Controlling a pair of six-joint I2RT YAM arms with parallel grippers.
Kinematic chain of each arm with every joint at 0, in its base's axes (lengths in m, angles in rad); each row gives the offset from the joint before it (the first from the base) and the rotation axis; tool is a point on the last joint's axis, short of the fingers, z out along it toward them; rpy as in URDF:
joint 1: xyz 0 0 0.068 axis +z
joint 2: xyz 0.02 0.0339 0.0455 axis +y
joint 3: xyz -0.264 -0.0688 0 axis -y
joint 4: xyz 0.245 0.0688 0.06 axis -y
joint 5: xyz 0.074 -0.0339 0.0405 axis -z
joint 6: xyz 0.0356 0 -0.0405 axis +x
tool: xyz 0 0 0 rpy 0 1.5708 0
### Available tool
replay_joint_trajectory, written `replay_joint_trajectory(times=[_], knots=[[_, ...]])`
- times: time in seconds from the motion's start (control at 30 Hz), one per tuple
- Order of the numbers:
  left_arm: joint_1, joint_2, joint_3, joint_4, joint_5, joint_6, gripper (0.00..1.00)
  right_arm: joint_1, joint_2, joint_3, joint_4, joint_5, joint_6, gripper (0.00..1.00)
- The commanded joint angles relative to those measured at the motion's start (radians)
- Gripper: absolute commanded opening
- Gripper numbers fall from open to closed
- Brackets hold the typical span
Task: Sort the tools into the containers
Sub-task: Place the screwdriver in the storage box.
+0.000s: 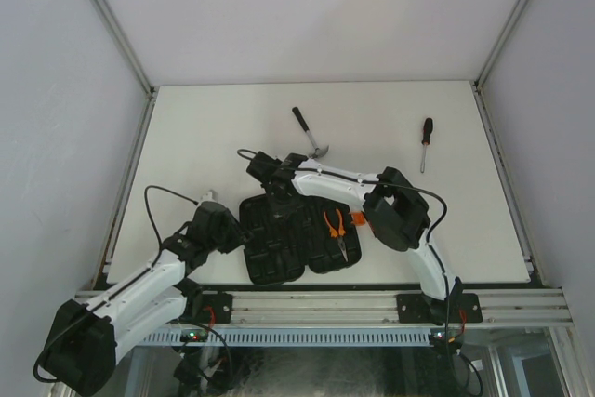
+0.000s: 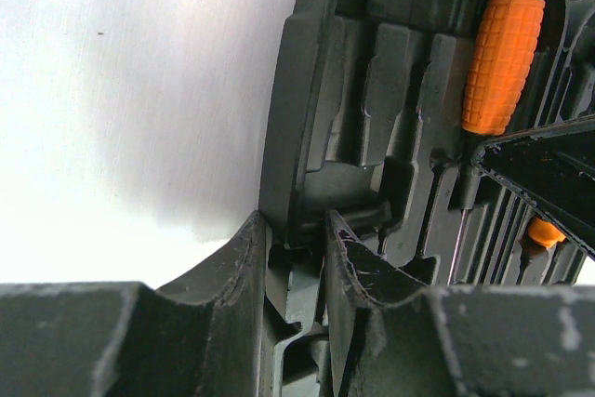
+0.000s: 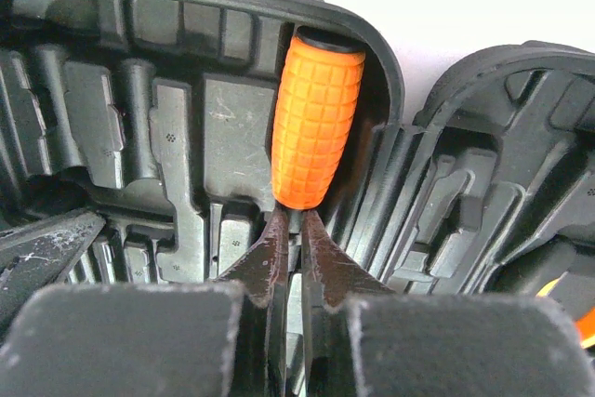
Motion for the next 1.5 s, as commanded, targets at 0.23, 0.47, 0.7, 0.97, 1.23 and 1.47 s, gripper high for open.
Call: replay_joint_trajectory(times=[0.23,0.47,0.7,0.97,1.23,1.47], knots=[[-0.008,-0.025,0.001,-0.135,-0.029,0.056,0.23,-0.016,0.038,-0.003,-0.026,-0.044,-0.026,0.03],[-0.009,-0.055,0.008,-0.168,-0.048,0.040,0.36,-0.028,-0.143,0.018,0.068,0.004,-0.015,0.25],[-0.009,-0.125,0.039,-0.248,-0.086,0.020,0.49,-0.022,-0.331,-0.154,0.182,0.042,-0.003,0.33],[-0.008,-0.235,0.090,-0.351,-0.134,0.008,0.56,0.013,-0.474,-0.367,0.248,0.087,0.017,0.32],[-0.009,-0.234,0.209,-0.426,-0.167,0.051,0.56,0.068,-0.501,-0.449,0.254,0.064,0.065,0.16],[-0.009,-0.180,0.287,-0.362,-0.150,0.095,0.55,0.081,-0.567,-0.556,0.360,0.019,0.118,0.16]])
